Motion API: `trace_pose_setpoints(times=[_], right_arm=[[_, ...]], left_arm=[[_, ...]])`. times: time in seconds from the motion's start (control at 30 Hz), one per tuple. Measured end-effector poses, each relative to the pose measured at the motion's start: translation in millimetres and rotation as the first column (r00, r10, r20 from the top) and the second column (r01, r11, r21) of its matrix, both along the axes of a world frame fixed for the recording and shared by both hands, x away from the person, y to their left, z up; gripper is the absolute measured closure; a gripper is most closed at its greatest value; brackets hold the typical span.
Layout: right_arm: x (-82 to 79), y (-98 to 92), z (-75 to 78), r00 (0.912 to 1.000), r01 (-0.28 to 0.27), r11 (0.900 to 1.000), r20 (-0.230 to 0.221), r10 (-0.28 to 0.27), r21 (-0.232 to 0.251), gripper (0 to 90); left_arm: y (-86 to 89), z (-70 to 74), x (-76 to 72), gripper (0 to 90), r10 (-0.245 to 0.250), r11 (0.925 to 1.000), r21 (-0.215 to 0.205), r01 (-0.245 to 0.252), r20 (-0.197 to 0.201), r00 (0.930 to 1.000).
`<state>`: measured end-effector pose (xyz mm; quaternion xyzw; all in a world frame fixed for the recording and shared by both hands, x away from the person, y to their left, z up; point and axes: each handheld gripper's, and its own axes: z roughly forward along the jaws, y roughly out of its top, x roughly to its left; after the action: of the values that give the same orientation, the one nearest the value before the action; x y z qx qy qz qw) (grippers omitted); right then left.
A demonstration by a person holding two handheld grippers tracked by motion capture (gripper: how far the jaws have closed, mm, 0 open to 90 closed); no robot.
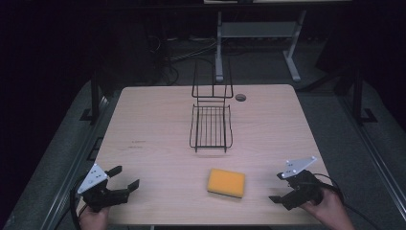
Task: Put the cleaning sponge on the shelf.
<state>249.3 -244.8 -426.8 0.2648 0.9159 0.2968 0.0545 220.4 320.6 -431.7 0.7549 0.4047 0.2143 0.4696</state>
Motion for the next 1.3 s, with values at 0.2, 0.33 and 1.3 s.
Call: trace_pose_setpoints(times=[0.2,0.33,1.3], right_arm=[[5.4,7.7,4.4,0.9998,-0.022,1.0,-0.001,0.022,-0.013,16.6],[8.5,13.2,5.1,0.9992,-0.04,0.999,-0.002,0.04,-0.02,16.5],[23.8,46.2,11.7,0.9882,-0.153,0.986,-0.022,0.152,-0.065,16.3]], left_arm=[[0.2,0.1,-0.3,13.4,0.0,1.0,0.002,0.0,0.0,1.0],[0.4,0.2,-0.2,13.4,0.0,1.0,-0.001,0.0,-0.001,1.0],[0.9,0.8,-0.5,13.4,0.003,1.0,-0.005,-0.003,0.002,1.0]])
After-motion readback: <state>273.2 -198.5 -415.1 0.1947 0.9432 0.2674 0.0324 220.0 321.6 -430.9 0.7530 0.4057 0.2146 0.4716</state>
